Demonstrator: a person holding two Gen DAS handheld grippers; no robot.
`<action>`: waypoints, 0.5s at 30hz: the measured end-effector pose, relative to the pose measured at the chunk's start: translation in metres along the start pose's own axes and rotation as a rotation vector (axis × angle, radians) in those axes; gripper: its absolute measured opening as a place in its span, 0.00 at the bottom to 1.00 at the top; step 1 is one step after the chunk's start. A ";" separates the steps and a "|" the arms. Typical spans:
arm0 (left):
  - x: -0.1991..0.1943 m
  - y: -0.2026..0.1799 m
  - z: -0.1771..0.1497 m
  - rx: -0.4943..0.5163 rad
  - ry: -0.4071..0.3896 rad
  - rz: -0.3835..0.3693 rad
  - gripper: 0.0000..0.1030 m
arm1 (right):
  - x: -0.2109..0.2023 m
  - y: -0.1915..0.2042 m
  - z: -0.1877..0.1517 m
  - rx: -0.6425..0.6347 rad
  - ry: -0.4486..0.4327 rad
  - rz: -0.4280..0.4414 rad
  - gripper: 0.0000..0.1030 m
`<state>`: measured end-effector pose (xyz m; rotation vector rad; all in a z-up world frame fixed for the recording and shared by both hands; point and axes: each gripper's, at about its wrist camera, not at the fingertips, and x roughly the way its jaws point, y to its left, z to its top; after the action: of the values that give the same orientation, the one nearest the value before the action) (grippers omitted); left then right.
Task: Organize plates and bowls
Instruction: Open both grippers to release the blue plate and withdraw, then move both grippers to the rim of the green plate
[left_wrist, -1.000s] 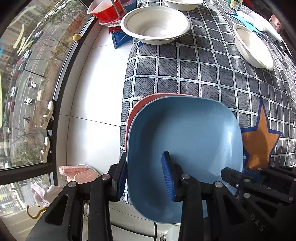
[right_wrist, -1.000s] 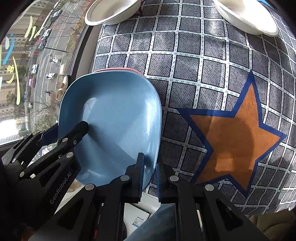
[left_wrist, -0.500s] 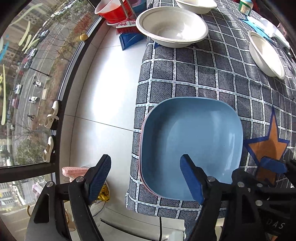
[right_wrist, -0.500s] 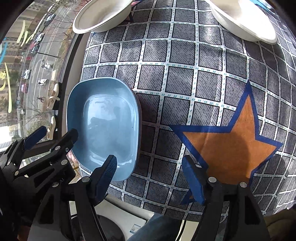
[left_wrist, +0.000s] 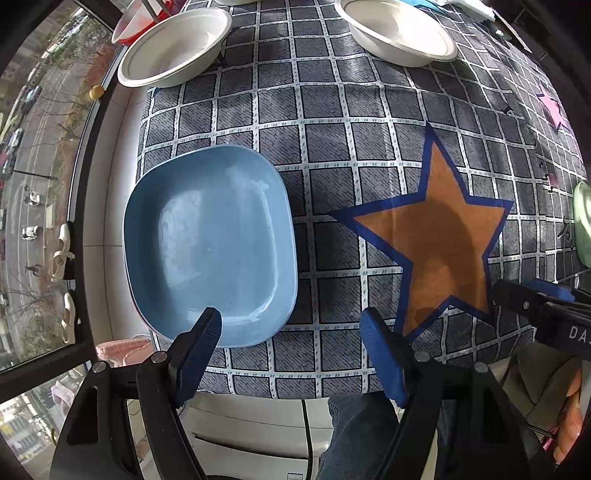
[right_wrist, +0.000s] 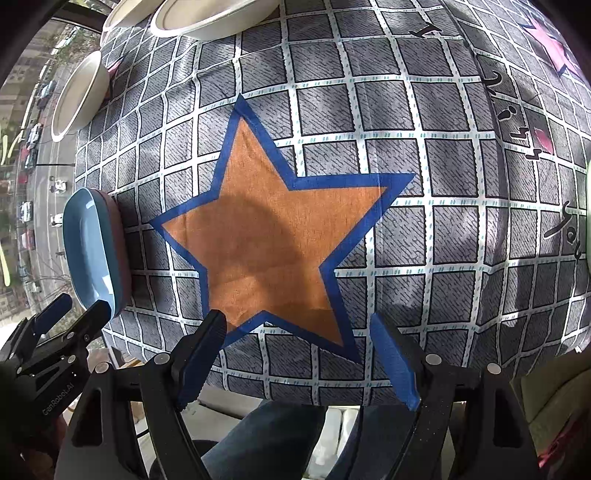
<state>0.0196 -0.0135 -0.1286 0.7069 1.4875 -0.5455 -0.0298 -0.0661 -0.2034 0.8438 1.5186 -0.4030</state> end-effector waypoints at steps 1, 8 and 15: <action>0.000 -0.013 0.001 0.029 0.003 -0.006 0.78 | -0.003 -0.009 0.000 0.018 -0.008 -0.004 0.79; -0.006 -0.100 0.016 0.215 0.002 -0.022 0.78 | -0.030 -0.088 0.005 0.169 -0.086 -0.047 0.79; -0.013 -0.183 0.033 0.333 0.003 -0.052 0.78 | -0.064 -0.180 0.020 0.307 -0.164 -0.127 0.79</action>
<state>-0.0887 -0.1648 -0.1332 0.9286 1.4360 -0.8448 -0.1476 -0.2171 -0.1858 0.9296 1.3806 -0.7958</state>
